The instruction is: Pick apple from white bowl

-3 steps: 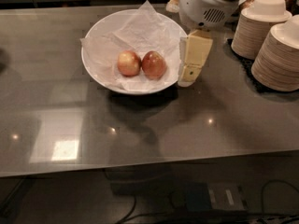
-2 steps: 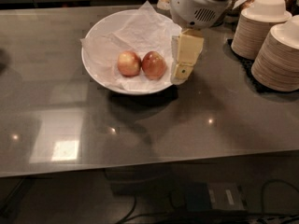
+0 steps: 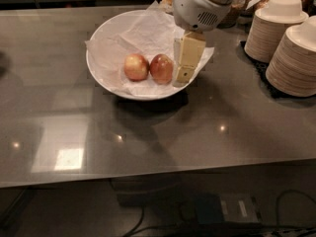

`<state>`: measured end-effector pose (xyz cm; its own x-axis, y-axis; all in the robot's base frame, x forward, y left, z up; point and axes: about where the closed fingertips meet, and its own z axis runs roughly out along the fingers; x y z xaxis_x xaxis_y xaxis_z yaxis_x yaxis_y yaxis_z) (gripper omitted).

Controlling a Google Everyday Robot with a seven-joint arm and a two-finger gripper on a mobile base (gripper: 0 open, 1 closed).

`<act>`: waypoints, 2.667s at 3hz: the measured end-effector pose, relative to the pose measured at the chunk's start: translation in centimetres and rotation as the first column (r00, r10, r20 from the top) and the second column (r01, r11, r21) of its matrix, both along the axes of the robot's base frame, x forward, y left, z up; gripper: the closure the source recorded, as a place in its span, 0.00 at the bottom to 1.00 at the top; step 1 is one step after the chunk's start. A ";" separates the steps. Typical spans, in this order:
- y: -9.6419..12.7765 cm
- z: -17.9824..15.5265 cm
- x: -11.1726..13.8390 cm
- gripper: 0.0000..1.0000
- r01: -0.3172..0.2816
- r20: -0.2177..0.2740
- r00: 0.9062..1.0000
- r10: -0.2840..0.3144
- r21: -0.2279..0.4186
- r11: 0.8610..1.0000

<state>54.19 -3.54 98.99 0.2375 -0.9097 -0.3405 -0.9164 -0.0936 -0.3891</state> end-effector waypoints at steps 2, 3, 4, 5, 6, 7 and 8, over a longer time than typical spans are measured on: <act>5.1 -1.9 5.2 0.00 -0.058 -0.026 0.998 0.062 0.129 0.990; 6.3 -3.4 6.6 0.00 -0.050 -0.058 0.997 0.060 0.156 0.986; 6.6 -5.2 7.3 0.08 -0.038 -0.094 0.994 0.054 0.165 0.985; 6.5 -6.6 8.2 0.11 -0.030 -0.112 0.992 0.050 0.176 0.984; 6.7 -7.4 9.2 0.13 -0.032 -0.122 0.991 0.054 0.182 0.983; 7.0 -8.2 10.0 0.20 -0.032 -0.133 0.990 0.056 0.181 0.983; 7.5 -8.9 10.3 0.27 -0.039 -0.146 0.987 0.065 0.176 0.984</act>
Offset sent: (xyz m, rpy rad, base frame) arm 0.0809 0.0766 -0.0299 0.1916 0.0588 0.0812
